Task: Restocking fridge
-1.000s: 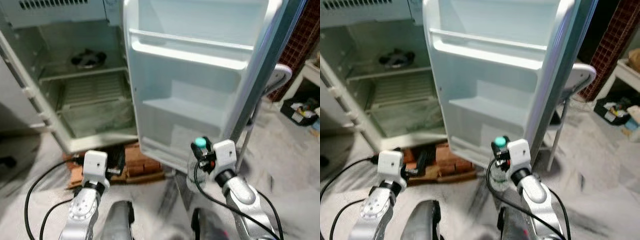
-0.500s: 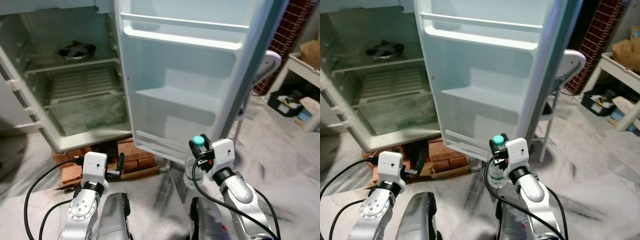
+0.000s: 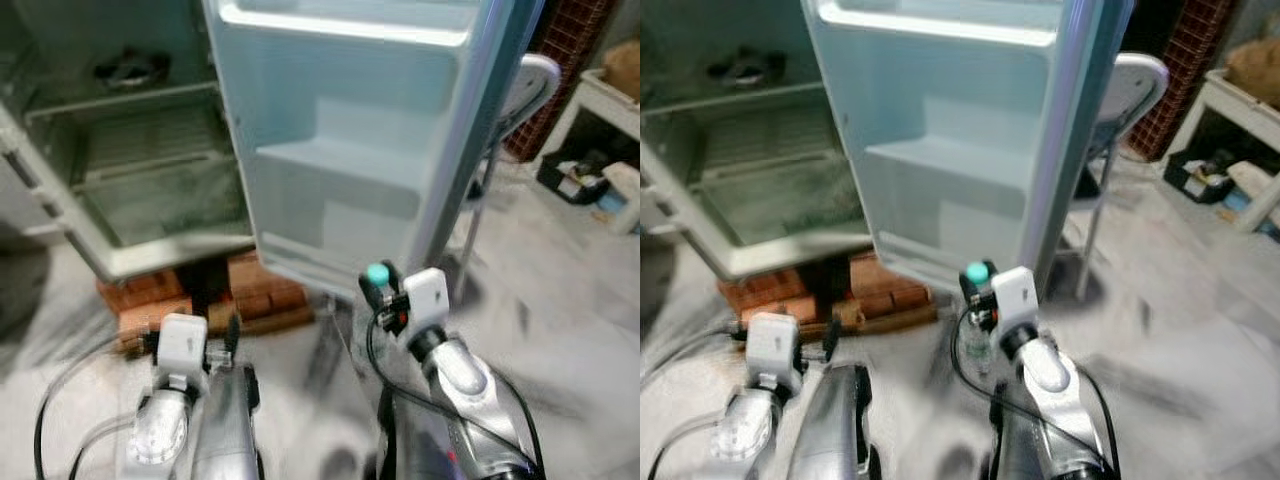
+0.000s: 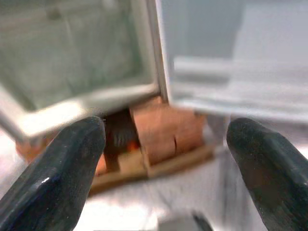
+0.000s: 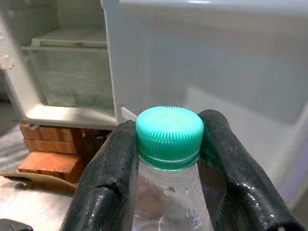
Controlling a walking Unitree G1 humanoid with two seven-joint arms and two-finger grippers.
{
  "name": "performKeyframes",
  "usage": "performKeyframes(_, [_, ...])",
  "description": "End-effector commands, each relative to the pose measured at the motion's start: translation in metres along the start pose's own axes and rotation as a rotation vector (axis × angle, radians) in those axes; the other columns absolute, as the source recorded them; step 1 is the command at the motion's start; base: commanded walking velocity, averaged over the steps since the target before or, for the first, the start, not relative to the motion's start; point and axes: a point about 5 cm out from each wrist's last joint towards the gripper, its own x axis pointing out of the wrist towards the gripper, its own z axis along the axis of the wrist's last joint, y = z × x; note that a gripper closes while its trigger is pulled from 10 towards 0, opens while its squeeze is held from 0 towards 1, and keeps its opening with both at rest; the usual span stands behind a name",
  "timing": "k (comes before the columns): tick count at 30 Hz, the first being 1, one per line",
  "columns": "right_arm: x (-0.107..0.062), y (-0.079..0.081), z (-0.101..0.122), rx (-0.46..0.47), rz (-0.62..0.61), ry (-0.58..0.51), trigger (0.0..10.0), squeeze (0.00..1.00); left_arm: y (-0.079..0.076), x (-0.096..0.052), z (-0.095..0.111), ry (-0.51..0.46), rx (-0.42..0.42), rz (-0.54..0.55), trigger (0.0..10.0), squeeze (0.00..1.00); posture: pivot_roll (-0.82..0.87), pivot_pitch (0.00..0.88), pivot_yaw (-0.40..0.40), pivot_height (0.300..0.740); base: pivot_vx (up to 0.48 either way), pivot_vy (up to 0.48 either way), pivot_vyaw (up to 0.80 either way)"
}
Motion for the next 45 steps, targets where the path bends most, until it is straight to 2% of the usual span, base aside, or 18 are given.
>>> performKeyframes(1, [0.008,0.005,0.007,-0.006,0.021,-0.034,10.0,0.0,0.005,0.002,0.015,-0.047,0.033,0.017,10.0,0.0,0.02,0.137,-0.002,0.527,0.0,0.0,0.0])
performKeyframes(6, [0.021,0.009,0.018,-0.03,0.054,-0.072,10.0,0.0,0.009,-0.002,0.019,-0.054,0.046,0.046,10.0,0.0,0.03,0.147,-0.004,0.527,0.0,0.0,0.0])
performKeyframes(8, [0.037,0.012,0.031,-0.067,0.082,-0.114,10.0,0.0,0.009,-0.005,0.022,-0.062,0.058,0.054,10.0,0.0,0.04,0.157,-0.003,0.527,0.0,0.0,0.0])
performKeyframes(9, [0.037,0.012,0.031,-0.067,0.082,-0.114,10.0,0.0,0.009,-0.005,0.022,-0.062,0.058,0.054,10.0,0.0,0.04,0.157,-0.003,0.527,0.0,0.0,0.0])
performKeyframes(13, [0.061,0.017,0.056,-0.198,0.122,-0.216,10.0,0.0,0.006,-0.008,0.024,-0.064,0.078,0.039,10.0,0.0,0.05,0.166,-0.006,0.527,0.0,0.0,0.0])
performKeyframes(16, [0.068,0.017,0.068,-0.232,0.124,-0.266,10.0,0.0,0.006,-0.009,0.025,-0.064,0.078,0.039,10.0,0.0,0.05,0.169,-0.011,0.527,0.0,0.0,0.0])
performKeyframes(17, [0.074,0.016,0.079,-0.252,0.132,-0.309,10.0,0.0,0.005,-0.009,0.027,-0.067,0.082,0.042,10.0,0.0,0.06,0.178,-0.018,0.527,0.0,0.0,0.0])
performKeyframes(20, [0.077,0.016,0.087,-0.227,0.157,-0.344,10.0,0.0,0.006,-0.009,0.028,-0.069,0.083,0.052,10.0,0.0,0.06,0.175,-0.021,0.527,0.0,0.0,0.0])
performKeyframes(22, [0.077,0.015,0.093,-0.274,0.143,-0.386,10.0,0.0,0.007,-0.01,0.028,-0.068,0.081,0.056,10.0,0.0,0.06,0.176,-0.023,0.527,0.0,0.0,0.0])
performKeyframes(23, [0.077,0.015,0.093,-0.274,0.143,-0.386,10.0,0.0,0.007,-0.01,0.028,-0.068,0.081,0.056,10.0,0.0,0.06,0.176,-0.023,0.527,0.0,0.0,0.0])
performKeyframes(27, [0.076,0.011,0.086,-0.49,0.112,-0.428,10.0,0.0,0.006,-0.011,0.03,-0.064,0.084,0.057,10.0,0.0,0.07,0.18,-0.025,0.527,0.0,0.0,0.0])
performKeyframes(31, [0.077,0.011,0.08,-0.534,0.119,-0.414,10.0,0.0,0.005,-0.011,0.03,-0.066,0.084,0.058,10.0,0.0,0.07,0.182,-0.027,0.527,0.0,0.0,0.0])
performKeyframes(33, [0.079,0.014,0.075,-0.605,0.137,-0.408,10.0,0.0,0.003,-0.012,0.034,-0.077,0.096,0.05,10.0,0.0,0.07,0.198,-0.032,0.527,0.0,0.0,0.0])
performKeyframes(39, [0.088,0.017,0.08,-0.643,0.15,-0.422,10.0,0.0,-0.002,-0.02,0.043,-0.107,0.121,0.035,10.0,0.0,0.09,0.239,-0.041,0.527,0.0,0.0,0.0])
performKeyframes(45, [0.097,0.015,0.088,-0.69,0.11,-0.442,10.0,0.0,-0.004,-0.036,0.047,-0.104,0.126,0.037,10.0,0.0,0.13,0.302,-0.06,0.527,0.0,0.0,0.0])
